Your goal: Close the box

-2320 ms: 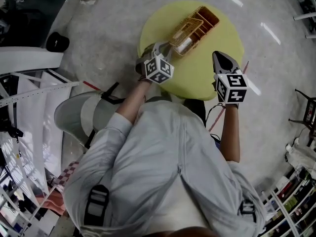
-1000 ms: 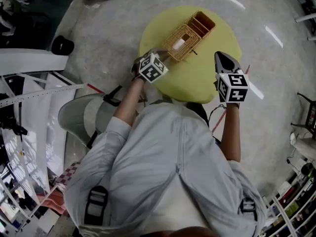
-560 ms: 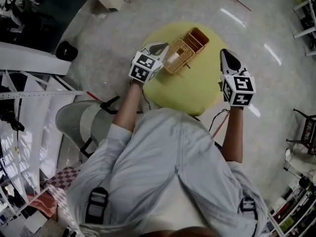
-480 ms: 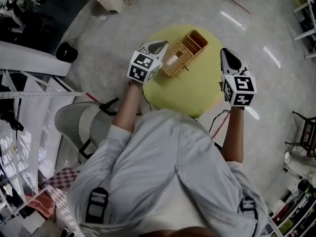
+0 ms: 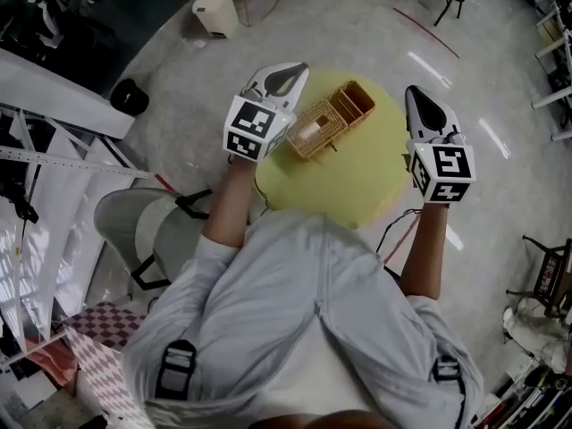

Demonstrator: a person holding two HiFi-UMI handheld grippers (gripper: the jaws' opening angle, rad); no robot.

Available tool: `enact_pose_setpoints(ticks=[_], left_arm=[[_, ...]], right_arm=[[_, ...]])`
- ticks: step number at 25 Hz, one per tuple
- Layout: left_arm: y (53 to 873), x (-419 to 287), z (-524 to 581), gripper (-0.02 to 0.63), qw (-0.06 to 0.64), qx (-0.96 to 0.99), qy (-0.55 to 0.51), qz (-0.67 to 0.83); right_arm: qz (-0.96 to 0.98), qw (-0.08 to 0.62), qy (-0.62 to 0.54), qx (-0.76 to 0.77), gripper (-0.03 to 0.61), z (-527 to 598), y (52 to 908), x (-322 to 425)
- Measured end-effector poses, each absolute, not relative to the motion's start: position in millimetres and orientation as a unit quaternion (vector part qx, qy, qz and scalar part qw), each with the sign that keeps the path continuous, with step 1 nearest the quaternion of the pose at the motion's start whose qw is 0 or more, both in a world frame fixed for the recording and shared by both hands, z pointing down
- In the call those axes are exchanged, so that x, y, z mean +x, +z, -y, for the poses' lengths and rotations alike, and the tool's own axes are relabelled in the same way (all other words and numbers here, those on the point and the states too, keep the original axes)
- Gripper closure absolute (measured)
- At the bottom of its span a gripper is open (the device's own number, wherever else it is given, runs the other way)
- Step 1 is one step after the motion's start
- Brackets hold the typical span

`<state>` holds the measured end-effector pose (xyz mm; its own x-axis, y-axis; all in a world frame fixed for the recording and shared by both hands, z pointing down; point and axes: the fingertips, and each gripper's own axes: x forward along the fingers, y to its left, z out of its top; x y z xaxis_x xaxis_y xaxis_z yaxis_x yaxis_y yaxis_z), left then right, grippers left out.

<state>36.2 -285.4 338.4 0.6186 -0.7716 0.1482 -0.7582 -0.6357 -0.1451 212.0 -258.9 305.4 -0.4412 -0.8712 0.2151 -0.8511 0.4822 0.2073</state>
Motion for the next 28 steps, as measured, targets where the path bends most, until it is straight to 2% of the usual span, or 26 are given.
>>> enact_pose_setpoints(ticks=[10, 28], left_arm=[[291, 40, 272, 0.584, 0.09, -0.894, -0.085, -0.43], [296, 43, 258, 0.584, 0.088, -0.895, -0.093, -0.427]], right_arm=[[0.863, 0.121, -0.057, 0.487, 0.555, 260, 271, 198], [0.868, 0.129, -0.06, 0.476, 0.555, 252, 274, 190]])
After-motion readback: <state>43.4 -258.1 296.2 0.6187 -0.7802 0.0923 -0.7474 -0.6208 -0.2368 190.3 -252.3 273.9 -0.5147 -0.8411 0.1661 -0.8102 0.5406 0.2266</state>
